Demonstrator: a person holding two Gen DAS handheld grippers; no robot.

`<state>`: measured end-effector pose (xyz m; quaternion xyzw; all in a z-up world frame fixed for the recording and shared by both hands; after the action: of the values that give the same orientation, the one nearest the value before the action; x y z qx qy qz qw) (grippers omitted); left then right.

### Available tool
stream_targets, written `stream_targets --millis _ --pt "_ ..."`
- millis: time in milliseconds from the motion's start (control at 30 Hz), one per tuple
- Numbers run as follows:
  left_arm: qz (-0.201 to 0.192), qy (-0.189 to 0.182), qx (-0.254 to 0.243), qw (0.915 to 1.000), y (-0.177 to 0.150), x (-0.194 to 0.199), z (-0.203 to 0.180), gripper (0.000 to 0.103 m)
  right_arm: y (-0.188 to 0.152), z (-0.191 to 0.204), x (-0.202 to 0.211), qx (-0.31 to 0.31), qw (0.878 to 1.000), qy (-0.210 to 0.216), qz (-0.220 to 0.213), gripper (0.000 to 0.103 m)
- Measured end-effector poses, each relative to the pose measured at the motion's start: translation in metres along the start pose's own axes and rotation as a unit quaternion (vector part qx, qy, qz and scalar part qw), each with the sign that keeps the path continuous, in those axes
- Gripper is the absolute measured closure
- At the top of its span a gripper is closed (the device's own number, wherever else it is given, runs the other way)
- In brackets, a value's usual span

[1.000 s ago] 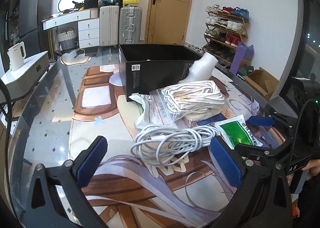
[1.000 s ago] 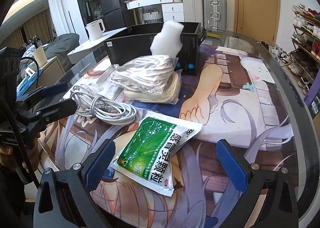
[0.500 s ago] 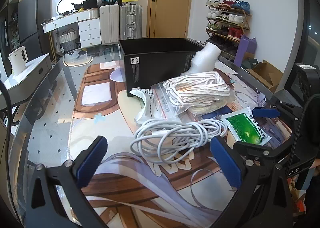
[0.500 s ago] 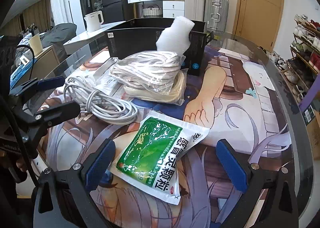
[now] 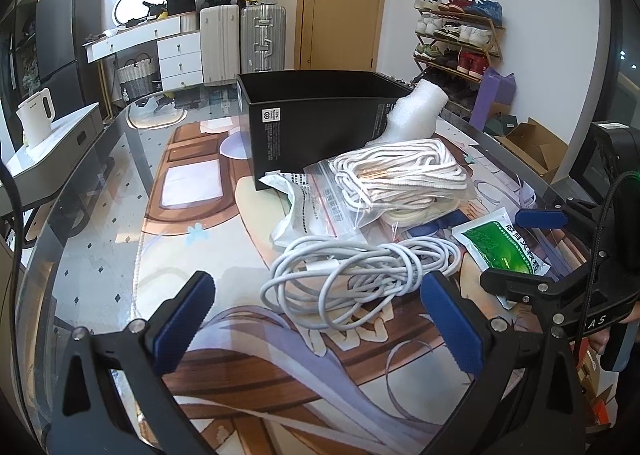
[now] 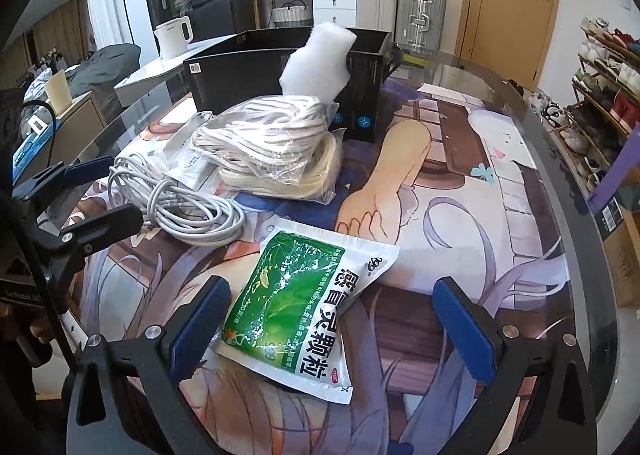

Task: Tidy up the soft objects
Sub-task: 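Grasp the green medicine packet with the right tool while the left tool grasps the white cable coil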

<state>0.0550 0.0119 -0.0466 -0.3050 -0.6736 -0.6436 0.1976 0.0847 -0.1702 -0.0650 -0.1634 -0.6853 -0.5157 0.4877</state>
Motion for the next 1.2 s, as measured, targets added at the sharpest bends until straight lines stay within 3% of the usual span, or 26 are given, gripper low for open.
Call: stream_targets --millis 67,233,533,1200 --pt "0.001 -0.001 0.0 1.0 0.0 0.0 0.0 0.0 -0.001 0.001 0.002 0.001 1.0 0.001 -0.005 0.003" --pt "0.003 -0.004 0.001 1.0 0.0 -0.002 -0.001 0.0 -0.002 0.003 0.008 0.005 1.0 0.005 -0.016 0.024" --pt "0.004 -0.008 -0.004 1.0 -0.001 -0.001 -0.006 0.0 -0.002 0.0 0.012 0.003 0.999 0.005 -0.032 0.05" --pt "0.038 0.01 -0.032 0.9987 0.001 -0.015 -0.014 0.0 -0.006 -0.002 0.015 0.008 0.998 0.017 -0.054 0.053"
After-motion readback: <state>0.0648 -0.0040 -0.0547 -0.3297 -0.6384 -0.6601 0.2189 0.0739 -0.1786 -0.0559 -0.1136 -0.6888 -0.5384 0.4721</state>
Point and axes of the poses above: each gripper's, at about its wrist camera, not at the fingertips, and x roughly against the way its jaws point, z to its left, y to its top, the point moved 5 cm from there along -x, roughly the way its jaws point, and after that the axes turned 1 degree about -y, right-handed, at the moved point
